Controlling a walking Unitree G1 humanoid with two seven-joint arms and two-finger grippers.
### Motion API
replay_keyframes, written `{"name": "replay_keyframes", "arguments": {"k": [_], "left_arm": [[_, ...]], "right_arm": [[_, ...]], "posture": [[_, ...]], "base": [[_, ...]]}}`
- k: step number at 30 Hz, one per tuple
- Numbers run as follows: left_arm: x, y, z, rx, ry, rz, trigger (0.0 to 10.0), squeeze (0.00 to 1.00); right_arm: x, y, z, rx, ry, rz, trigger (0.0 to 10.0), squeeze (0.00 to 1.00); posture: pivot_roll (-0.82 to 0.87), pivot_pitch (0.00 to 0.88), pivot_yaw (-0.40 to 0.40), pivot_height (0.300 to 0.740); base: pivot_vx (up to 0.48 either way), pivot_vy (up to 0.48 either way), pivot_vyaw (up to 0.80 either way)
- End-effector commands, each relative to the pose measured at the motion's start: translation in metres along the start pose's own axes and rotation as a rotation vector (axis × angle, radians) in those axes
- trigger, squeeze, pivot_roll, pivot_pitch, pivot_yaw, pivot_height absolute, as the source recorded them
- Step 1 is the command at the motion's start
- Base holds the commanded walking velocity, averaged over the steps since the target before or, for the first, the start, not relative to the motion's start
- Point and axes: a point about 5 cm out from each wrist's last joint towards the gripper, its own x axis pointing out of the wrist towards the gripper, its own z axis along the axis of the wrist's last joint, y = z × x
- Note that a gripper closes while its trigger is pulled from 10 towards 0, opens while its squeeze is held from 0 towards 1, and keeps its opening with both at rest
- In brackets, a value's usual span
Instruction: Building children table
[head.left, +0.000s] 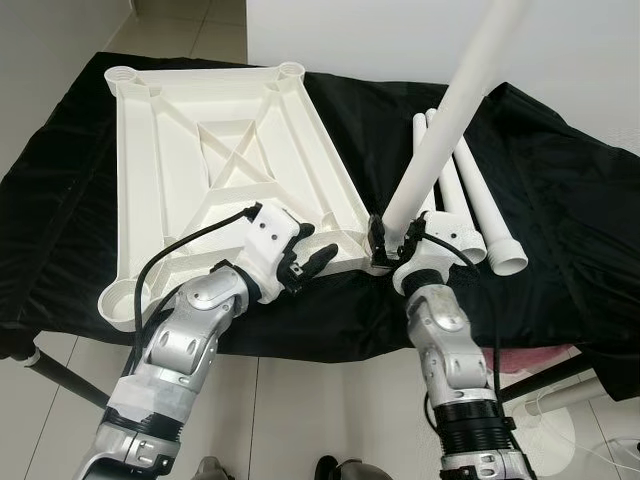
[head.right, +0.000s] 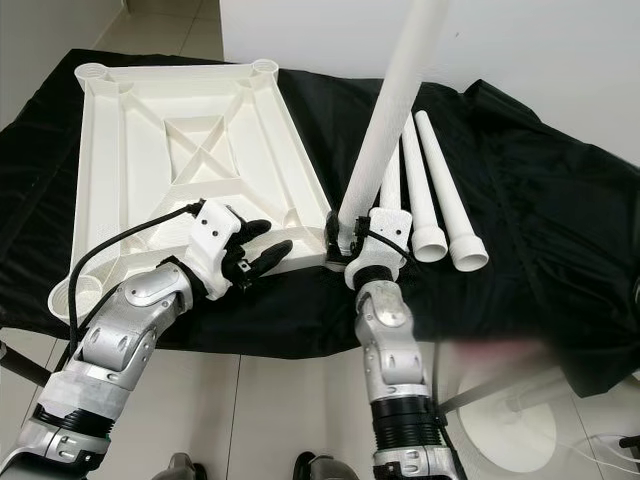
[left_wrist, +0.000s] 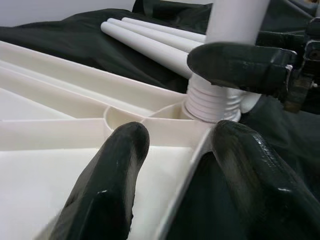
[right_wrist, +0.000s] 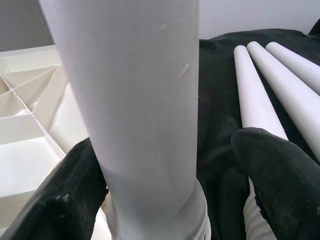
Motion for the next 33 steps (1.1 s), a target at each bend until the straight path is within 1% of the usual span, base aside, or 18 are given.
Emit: {"name": "replay_keyframes", "arguments": {"k": [1,3,4,5,6,7,8,9,10,11,12,19,25,26,27,28,29,33], "left_arm": [[-0.002,-0.006,0.0,0.002,0.001,-0.083,10.0,0.0],[-0.005,-0.008,-0.003,0.011,0.007,-0.103,10.0,0.0],[-0.005,-0.008,-0.003,0.011,0.007,-0.103,10.0,0.0],[-0.005,-0.012,-0.004,0.017,0.014,-0.122,10.0,0.0],[-0.005,-0.012,-0.004,0.017,0.014,-0.122,10.0,0.0],[-0.004,-0.016,-0.004,0.022,0.018,-0.141,10.0,0.0],[-0.004,-0.018,-0.005,0.025,0.021,-0.153,10.0,0.0],[-0.004,-0.018,-0.005,0.025,0.021,-0.153,10.0,0.0],[-0.003,-0.021,-0.005,0.025,0.022,-0.164,10.0,0.0],[-0.003,-0.021,-0.005,0.025,0.022,-0.164,10.0,0.0],[-0.002,-0.023,-0.004,0.024,0.022,-0.172,10.0,0.0],[-0.001,-0.028,-0.003,0.023,0.021,-0.195,10.0,0.0],[-0.001,-0.028,-0.002,0.027,0.023,-0.198,10.0,0.0],[-0.001,-0.028,-0.002,0.027,0.024,-0.199,10.0,0.0],[-0.001,-0.028,-0.001,0.028,0.024,-0.2,10.0,0.0],[-0.001,-0.028,-0.001,0.028,0.024,-0.2,10.0,0.0],[-0.002,-0.028,-0.001,0.029,0.025,-0.202,10.0,0.0],[-0.002,-0.028,-0.001,0.031,0.027,-0.203,10.0,0.0]], "right_arm": [[-0.001,-0.004,0.0,0.003,-0.005,0.015,10.0,0.0],[0.003,-0.009,0.003,0.009,0.001,0.12,10.0,0.0],[0.003,-0.009,0.003,0.009,0.001,0.12,10.0,0.0],[0.007,-0.013,0.004,-0.015,0.001,0.193,10.0,0.0],[0.007,-0.013,0.004,-0.015,0.001,0.193,10.0,0.0],[0.013,-0.016,0.006,-0.041,0.003,0.286,10.0,0.0],[0.016,-0.018,0.007,-0.062,0.006,0.345,10.0,0.0],[0.016,-0.018,0.007,-0.062,0.006,0.345,10.0,0.0],[0.019,-0.018,0.005,-0.073,0.026,0.401,10.0,0.0],[0.019,-0.018,0.005,-0.073,0.026,0.401,10.0,0.0],[0.022,-0.019,0.004,-0.103,0.035,0.443,10.0,0.0],[0.033,-0.016,0.0,-0.127,0.076,0.584,10.0,0.0],[0.04,-0.021,-0.005,-0.14,0.115,0.631,10.0,0.0],[0.042,-0.023,-0.006,-0.143,0.121,0.628,4.2,0.0],[0.043,-0.025,-0.007,-0.143,0.126,0.625,3.3,0.0],[0.043,-0.025,-0.007,-0.143,0.126,0.625,3.3,0.0],[0.042,-0.028,-0.009,-0.148,0.139,0.617,0.0,0.0],[0.04,-0.031,-0.015,-0.145,0.161,0.6,0.0,0.0]], "posture": [[0.01,0.047,-0.091,0.74],[0.02,0.045,-0.093,0.74],[0.02,0.045,-0.093,0.74],[0.02,0.045,-0.093,0.74],[0.02,0.045,-0.093,0.74],[0.03,0.057,-0.093,0.74],[0.03,0.057,-0.093,0.74],[0.03,0.057,-0.093,0.74],[0.03,0.06,-0.084,0.74],[0.03,0.06,-0.084,0.74],[0.03,0.06,-0.084,0.74],[0.04,0.068,-0.072,0.74],[0.05,0.07,-0.072,0.74],[0.05,0.071,-0.068,0.74],[0.05,0.071,-0.069,0.74],[0.05,0.071,-0.069,0.74],[0.05,0.072,-0.067,0.74],[0.05,0.073,-0.068,0.74]], "base": [[0.0,0.0,0.0],[0.0,0.0,0.0],[0.0,0.0,0.0],[0.0,0.0,0.0],[0.0,0.0,0.0],[0.0,0.0,0.0],[0.0,0.0,0.0],[0.0,0.0,0.0],[0.0,0.0,0.0],[0.0,0.0,0.0],[0.0,0.0,0.0],[0.0,0.0,0.0],[0.0,0.0,0.0],[0.0,0.0,0.0],[0.0,0.0,0.0],[0.0,0.0,0.0],[0.0,0.0,0.0],[0.0,0.0,0.0]]}}
